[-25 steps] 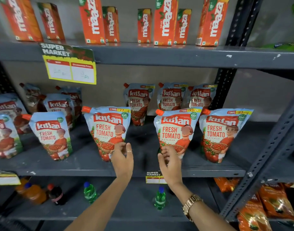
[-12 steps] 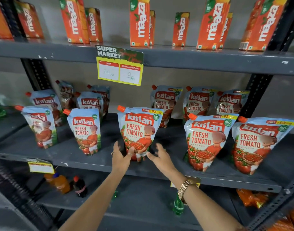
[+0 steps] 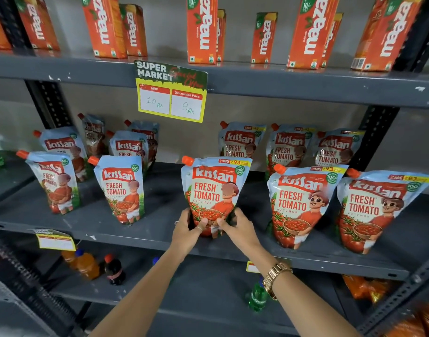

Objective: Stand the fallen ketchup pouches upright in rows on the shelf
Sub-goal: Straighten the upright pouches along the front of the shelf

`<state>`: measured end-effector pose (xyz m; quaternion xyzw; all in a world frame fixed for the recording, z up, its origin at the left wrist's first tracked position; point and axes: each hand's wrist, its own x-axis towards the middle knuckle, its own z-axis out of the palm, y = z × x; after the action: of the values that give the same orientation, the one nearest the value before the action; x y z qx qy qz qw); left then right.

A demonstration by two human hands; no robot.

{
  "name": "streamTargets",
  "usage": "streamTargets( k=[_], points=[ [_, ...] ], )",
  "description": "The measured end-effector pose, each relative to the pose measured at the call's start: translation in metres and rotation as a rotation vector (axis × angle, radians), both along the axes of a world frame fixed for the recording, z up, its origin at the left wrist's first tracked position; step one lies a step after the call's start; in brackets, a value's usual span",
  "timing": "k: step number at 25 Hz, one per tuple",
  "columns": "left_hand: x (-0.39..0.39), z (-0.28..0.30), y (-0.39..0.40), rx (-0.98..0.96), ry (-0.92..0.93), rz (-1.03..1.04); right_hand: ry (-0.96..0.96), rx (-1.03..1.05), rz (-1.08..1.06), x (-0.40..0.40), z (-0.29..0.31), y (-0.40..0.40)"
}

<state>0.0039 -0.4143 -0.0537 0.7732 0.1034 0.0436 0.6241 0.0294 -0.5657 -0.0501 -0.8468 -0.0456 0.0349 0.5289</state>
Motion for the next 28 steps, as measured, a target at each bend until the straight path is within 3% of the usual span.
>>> streamTargets(
  k=[9, 13, 16, 22, 28],
  points=[
    [-0.006, -0.004, -0.036, -0.009, -0.018, 0.017, -0.059, -0.041, -0.030, -0.008, -0.008, -0.035],
    [-0.007, -0.006, -0.034, -0.126, -0.029, 0.103, -0.379, 0.048, -0.216, -0.029, -0.008, -0.030],
    [-0.008, -0.009, -0.014, -0.236, -0.081, 0.399, -0.536, 0.041, -0.082, -0.041, -0.013, -0.019],
    [-0.013, 0.007, 0.058, -0.109, -0.200, 0.753, -0.514, 0.041, 0.066, -0.034, -0.011, 0.045],
    [-0.007, 0.012, 0.144, 0.088, -0.282, 0.601, -0.138, -0.006, 0.065, -0.016, -0.023, 0.140]
  ],
)
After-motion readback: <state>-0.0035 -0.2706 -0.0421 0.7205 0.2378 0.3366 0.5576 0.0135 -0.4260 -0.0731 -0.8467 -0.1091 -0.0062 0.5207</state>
